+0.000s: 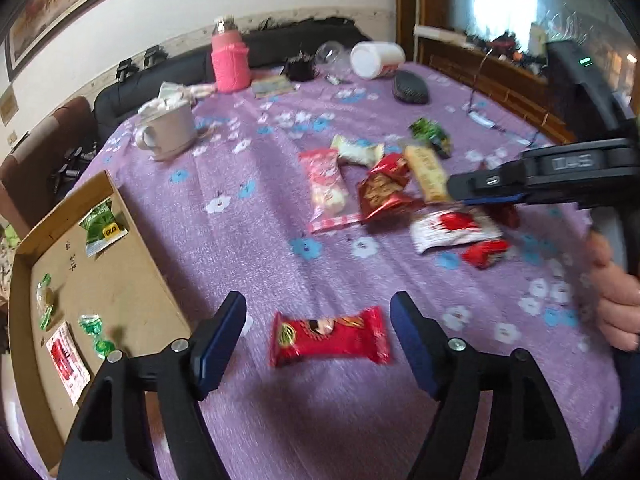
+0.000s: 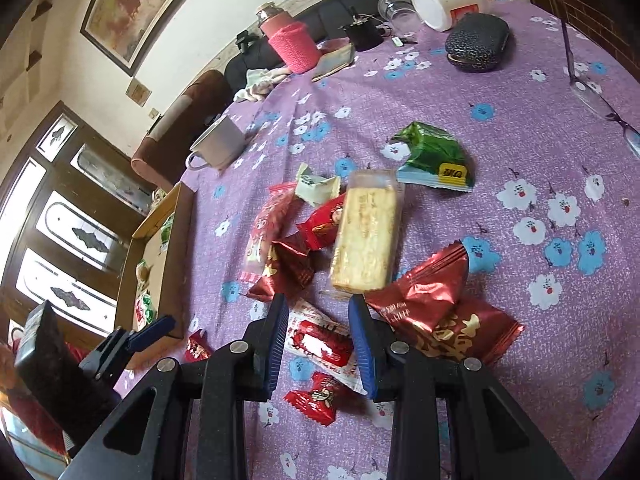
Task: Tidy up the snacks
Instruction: 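Withdraw both grippers from the box back over the snack pile, then grasp the red snack bar with left gripper while right grasps small red candy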
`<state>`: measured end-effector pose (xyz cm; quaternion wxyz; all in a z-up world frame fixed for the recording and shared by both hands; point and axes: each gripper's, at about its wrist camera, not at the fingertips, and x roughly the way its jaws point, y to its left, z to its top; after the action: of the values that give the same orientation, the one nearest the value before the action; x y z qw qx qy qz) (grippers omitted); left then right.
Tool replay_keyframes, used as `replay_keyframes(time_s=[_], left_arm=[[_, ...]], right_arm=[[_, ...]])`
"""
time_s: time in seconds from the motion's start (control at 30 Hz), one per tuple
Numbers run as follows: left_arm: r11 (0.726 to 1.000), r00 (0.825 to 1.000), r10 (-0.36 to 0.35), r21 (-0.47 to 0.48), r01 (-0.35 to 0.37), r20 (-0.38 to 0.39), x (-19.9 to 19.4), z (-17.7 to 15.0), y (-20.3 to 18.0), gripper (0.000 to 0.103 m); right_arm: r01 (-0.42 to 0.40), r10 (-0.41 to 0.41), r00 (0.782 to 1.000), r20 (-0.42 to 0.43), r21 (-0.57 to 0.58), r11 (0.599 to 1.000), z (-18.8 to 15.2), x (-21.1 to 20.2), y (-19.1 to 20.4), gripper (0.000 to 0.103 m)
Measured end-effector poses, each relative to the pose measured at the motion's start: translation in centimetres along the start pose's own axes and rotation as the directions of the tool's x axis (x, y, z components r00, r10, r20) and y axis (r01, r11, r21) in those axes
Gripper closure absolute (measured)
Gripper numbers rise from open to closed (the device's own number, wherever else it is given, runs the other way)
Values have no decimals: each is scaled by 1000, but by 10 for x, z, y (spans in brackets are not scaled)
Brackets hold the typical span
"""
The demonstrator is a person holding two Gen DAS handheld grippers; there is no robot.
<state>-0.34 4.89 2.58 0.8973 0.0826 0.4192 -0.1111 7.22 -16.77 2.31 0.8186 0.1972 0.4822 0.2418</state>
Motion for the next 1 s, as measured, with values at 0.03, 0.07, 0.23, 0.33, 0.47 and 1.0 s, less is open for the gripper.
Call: replay_keyframes(time_s=[0.03,0.07,0.23,0.33,0.47,1.0], left_arm=[[1000,1000,-8,-4,8,-17,5,1,1,29],[1000,999,-12,-23,11,-49,10,0,3,29],[996,994,-81,-35,78,-78,6,-9,2,29],[993,988,-116,-6,116,-100,-1,-16,-4,29],[984,978,-168,34,173,-120,-6,-23,-14,29],[997,994,-74,21,76,-78,13,-2,-3,29]], right_arm=[[9,-9,1000,-3,5,1000,0,1,-1,70],[17,-17,1000,-5,9,1000,0,1,-2,70],[23,-22,1000,-20,12,1000,-1,2,-4,69],[25,-25,999,-20,11,1000,-1,2,-3,67],[35,-35,999,-3,6,999,-1,1,-2,62],[-18,18,999,-31,8,1000,-17,-9,2,62]])
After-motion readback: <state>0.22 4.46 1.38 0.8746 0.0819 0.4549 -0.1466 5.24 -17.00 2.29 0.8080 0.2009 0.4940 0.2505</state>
